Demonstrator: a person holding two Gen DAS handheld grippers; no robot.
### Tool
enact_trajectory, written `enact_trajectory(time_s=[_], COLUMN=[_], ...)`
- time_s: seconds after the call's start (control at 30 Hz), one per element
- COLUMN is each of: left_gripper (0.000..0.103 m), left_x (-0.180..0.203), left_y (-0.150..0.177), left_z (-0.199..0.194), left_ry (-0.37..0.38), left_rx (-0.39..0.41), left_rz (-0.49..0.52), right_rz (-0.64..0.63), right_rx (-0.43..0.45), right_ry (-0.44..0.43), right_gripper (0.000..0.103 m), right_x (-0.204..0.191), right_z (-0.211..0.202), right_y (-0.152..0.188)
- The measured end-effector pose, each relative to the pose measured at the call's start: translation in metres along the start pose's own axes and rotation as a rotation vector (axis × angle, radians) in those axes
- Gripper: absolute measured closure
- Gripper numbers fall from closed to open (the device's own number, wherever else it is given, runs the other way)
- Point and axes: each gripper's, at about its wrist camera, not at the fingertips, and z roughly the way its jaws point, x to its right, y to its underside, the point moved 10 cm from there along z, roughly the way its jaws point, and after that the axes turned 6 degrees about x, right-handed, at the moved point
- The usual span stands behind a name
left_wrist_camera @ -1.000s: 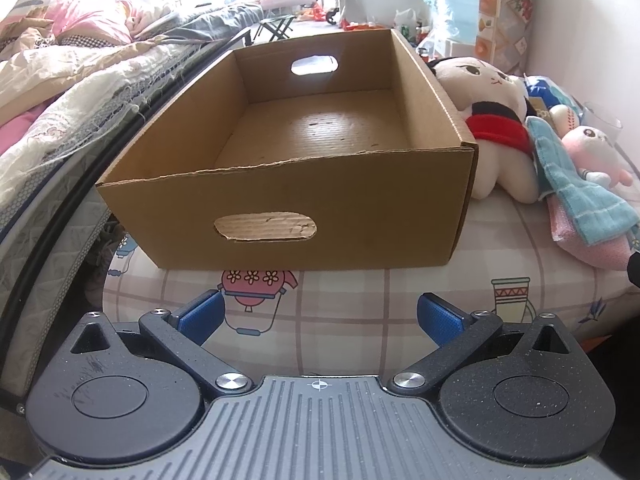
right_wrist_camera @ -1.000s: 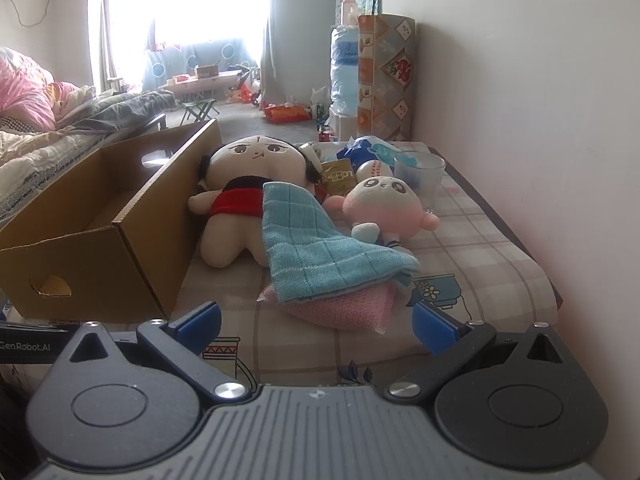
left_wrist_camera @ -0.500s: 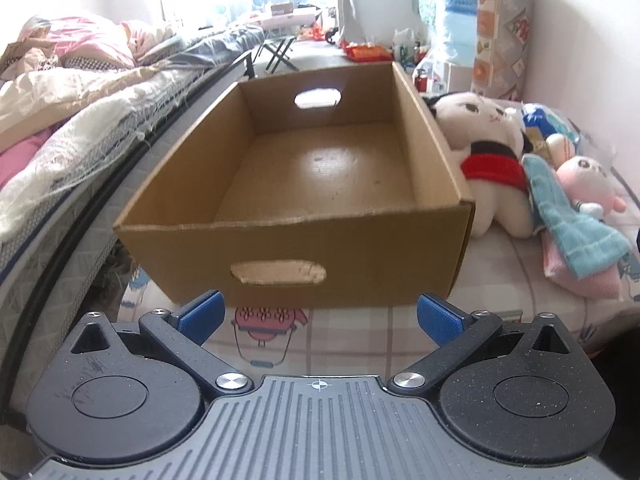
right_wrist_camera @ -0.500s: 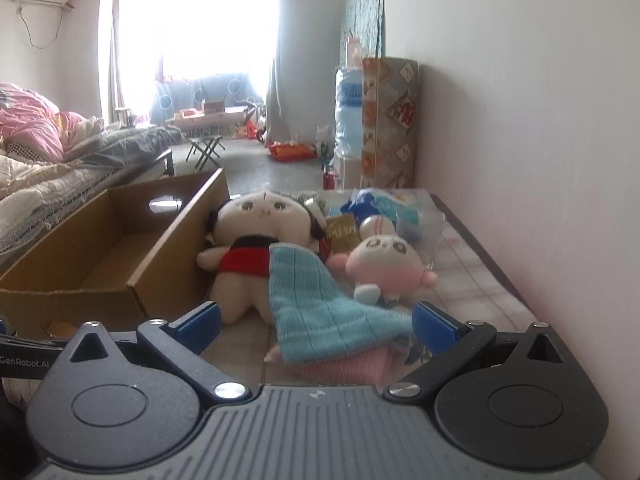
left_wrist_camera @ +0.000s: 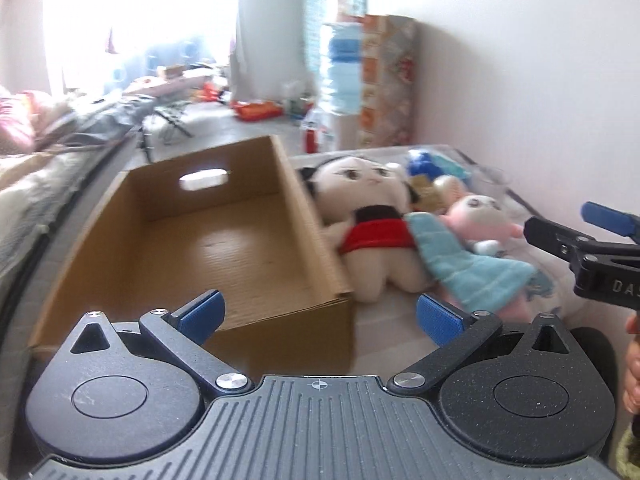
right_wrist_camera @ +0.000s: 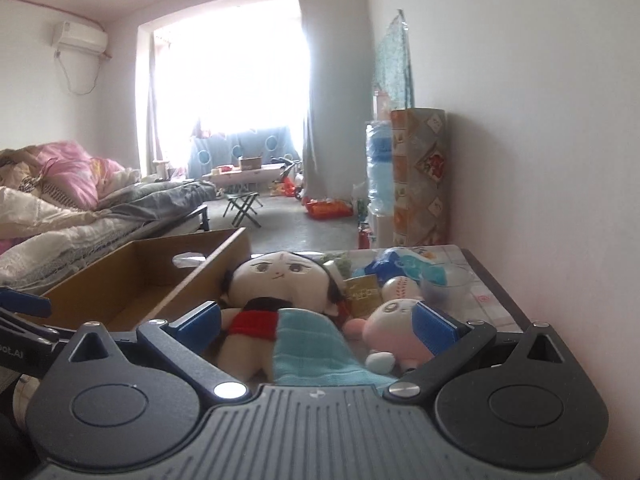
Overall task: Organize soft objects
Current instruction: 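Move the left tool to the light-blue towel and close on its edge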
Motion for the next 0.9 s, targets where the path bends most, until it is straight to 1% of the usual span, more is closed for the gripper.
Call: enact_trajectory(time_s=[0.07, 0.13, 0.27, 0.4, 0.5, 0.53, 0.57, 0.67, 0.77, 0.83, 0.9], left_gripper=[0.000, 0.000, 0.000, 0.000, 0.003, 0.004, 0.007, 0.010, 0.017, 0.018, 0.017], left_x=[0.012, 0.026, 0.054, 0.084, 0.104, 0.111, 0.117, 0.133, 0.146, 0.149, 0.150], left_y=[-0.003, -0.006, -0.014, -0.017, -0.013, -0.011, -0.009, -0.003, 0.000, 0.003, 0.006], left_z=[0.007, 0.010, 0.018, 0.027, 0.034, 0.038, 0.042, 0.058, 0.078, 0.093, 0.106], left_ry=[0.058, 0.111, 0.165, 0.206, 0.246, 0.259, 0.270, 0.293, 0.290, 0.271, 0.266], left_rx=[-0.007, 0.006, 0.023, 0.020, 0.008, -0.001, -0.011, -0.041, -0.065, -0.101, -0.131], left_rz=[-0.001, 0.002, 0.049, 0.100, 0.134, 0.145, 0.156, 0.188, 0.234, 0.246, 0.246], right_rz=[0.023, 0.054, 0.132, 0.213, 0.258, 0.270, 0.282, 0.322, 0.354, 0.367, 0.372], right_rx=[0.010, 0.015, 0.023, 0.033, 0.034, 0.029, 0.021, -0.001, -0.014, -0.016, -0.020], right_ry=[0.017, 0.031, 0.048, 0.059, 0.063, 0.066, 0.068, 0.069, 0.068, 0.066, 0.063], right_gripper=[0.000, 0.000, 0.000, 0.001, 0.009, 0.014, 0.022, 0.033, 0.035, 0.035, 0.035], right_x=[0.017, 0.035, 0.065, 0.087, 0.099, 0.103, 0.107, 0.116, 0.124, 0.128, 0.131], right_z=[-0.002, -0.005, -0.007, -0.005, 0.002, 0.006, 0.010, 0.022, 0.029, 0.033, 0.037], right_y=[0.001, 0.002, 0.008, 0.017, 0.027, 0.031, 0.035, 0.048, 0.058, 0.063, 0.067])
